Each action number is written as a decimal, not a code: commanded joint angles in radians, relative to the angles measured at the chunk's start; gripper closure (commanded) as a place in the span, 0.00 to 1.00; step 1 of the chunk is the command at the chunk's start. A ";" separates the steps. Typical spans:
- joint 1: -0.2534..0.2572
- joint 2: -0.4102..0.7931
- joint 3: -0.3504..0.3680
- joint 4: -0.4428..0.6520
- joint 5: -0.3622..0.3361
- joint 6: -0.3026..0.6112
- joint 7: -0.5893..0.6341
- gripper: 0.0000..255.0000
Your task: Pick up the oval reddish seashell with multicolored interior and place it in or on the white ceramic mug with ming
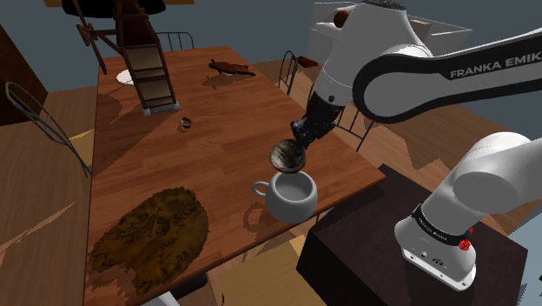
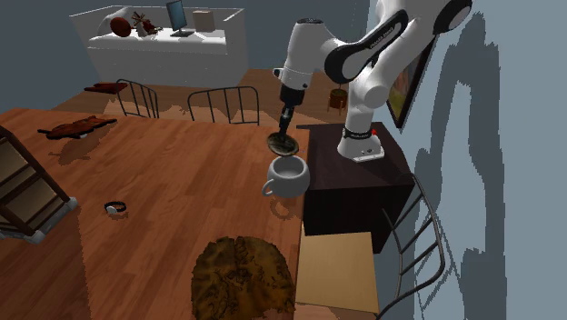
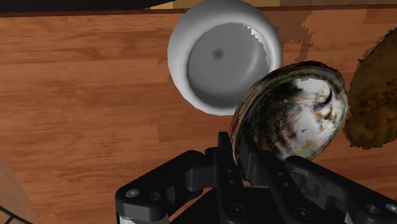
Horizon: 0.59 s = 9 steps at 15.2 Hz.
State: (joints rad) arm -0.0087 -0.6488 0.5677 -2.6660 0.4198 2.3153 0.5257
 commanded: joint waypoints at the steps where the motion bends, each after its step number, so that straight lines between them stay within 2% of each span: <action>1: 0.011 -0.009 0.002 -0.025 0.012 0.015 -0.002 1.00; 9: 0.011 0.067 0.046 -0.089 0.039 0.154 -0.007 1.00</action>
State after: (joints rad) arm 0.0029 -0.5933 0.6064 -2.7492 0.4557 2.4511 0.5172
